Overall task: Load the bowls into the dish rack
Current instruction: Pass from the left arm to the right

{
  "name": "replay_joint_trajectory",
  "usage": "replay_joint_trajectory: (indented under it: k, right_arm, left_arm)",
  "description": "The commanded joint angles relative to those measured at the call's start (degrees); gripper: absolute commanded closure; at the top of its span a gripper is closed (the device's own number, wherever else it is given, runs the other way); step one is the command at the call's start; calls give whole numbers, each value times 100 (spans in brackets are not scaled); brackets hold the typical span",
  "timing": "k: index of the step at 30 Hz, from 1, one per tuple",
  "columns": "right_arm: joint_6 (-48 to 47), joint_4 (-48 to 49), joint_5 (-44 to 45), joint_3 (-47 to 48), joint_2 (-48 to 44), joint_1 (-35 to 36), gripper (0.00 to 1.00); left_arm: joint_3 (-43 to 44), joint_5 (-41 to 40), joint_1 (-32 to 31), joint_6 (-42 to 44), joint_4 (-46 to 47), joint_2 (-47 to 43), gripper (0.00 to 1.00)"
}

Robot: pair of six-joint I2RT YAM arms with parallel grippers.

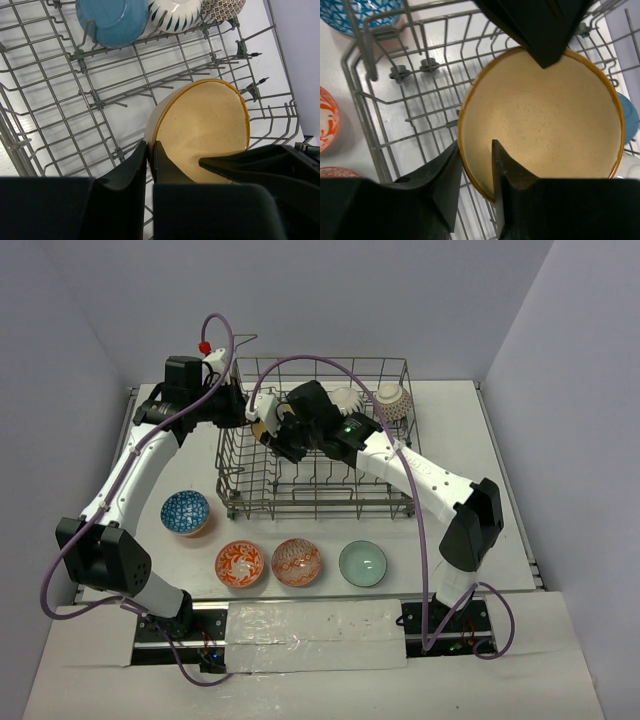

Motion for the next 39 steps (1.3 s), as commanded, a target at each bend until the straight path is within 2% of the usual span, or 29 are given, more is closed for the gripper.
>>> replay_joint_trajectory:
  k: [1, 3, 4, 5, 7, 19, 25, 28, 33, 39]
  right_arm:
    - [86, 68, 134, 271, 13, -102, 67]
    - [147, 68, 116, 297, 39, -102, 76]
    - [173, 68, 90, 314, 83, -110, 87]
    - [217, 68, 72, 358, 109, -110, 92]
    - [253, 68, 46, 420, 179, -110, 100]
    - [402, -90, -288, 727, 434, -119, 100]
    - [534, -169, -200, 912, 593, -119, 100]
    - [560, -213, -218, 973, 628, -110, 100]
    - [613, -266, -236, 1035, 672, -110, 100]
    - [753, -275, -139, 1088, 716, -189, 100]
  left_arm:
    - [34, 257, 56, -105, 383, -203, 100]
    - [8, 230, 56, -105, 435, -220, 100]
    - [-27, 230, 56, -122, 453, -229, 100]
    - [-36, 265, 56, -122, 462, -220, 100]
    - [-45, 309, 56, -148, 480, -185, 100]
    - [-80, 318, 56, -228, 524, -62, 99]
    - [-115, 371, 91, -316, 585, 34, 78]
    - [-115, 327, 126, -324, 594, 0, 72]
    - [-150, 265, 249, -359, 664, -97, 65]
    - [-229, 72, 547, -535, 805, -273, 62]
